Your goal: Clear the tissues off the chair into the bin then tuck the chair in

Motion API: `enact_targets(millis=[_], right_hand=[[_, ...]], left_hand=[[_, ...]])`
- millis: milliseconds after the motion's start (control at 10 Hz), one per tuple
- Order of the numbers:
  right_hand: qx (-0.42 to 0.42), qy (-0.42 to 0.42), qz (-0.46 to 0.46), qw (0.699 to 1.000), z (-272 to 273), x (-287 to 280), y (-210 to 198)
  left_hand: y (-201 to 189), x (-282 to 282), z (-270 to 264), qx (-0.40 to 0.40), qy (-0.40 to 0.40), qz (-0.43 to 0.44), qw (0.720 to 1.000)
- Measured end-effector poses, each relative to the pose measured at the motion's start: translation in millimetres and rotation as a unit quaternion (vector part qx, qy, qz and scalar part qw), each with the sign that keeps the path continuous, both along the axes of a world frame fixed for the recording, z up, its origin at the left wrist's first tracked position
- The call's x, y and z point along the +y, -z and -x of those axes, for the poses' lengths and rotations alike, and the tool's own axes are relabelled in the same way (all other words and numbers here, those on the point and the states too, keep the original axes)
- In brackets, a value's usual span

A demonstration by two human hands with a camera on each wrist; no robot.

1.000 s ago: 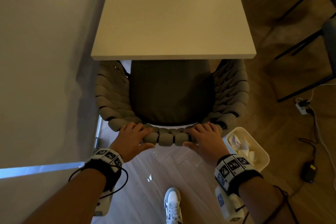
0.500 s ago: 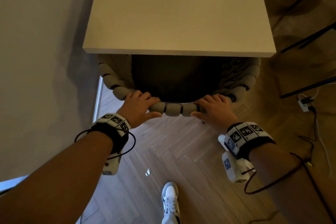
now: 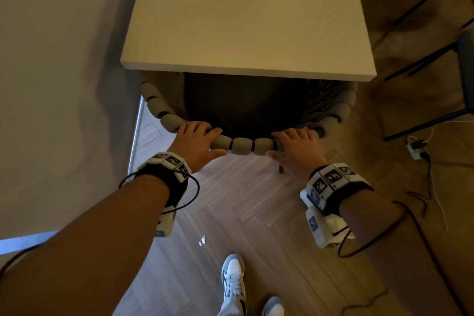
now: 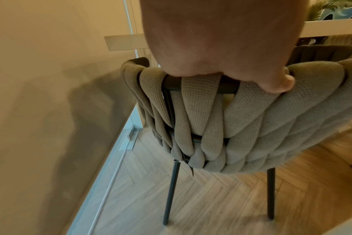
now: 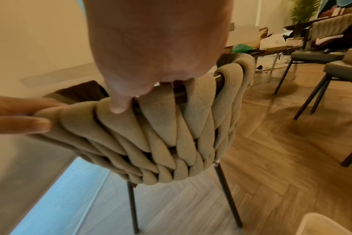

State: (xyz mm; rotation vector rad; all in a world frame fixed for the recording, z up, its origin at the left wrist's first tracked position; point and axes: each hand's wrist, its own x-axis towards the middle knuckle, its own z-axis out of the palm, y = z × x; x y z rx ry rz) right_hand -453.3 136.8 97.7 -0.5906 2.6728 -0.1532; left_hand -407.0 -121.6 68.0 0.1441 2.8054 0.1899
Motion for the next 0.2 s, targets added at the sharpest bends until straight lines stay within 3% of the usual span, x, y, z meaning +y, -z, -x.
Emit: enact_targets(millis=[100, 200], right_hand=[[0.009, 0.053, 0.022, 0.998, -18.0, -7.1, -12.9], [-0.016, 0.046, 0.116, 0.992, -70.4, 5.6, -38.7]], left_hand=[[-14.0, 9.7, -5.5, 0.010, -0.078, 0.006, 0.997], [-18.1, 37.7, -72.3, 0.072, -0.145, -0.068, 0.984]])
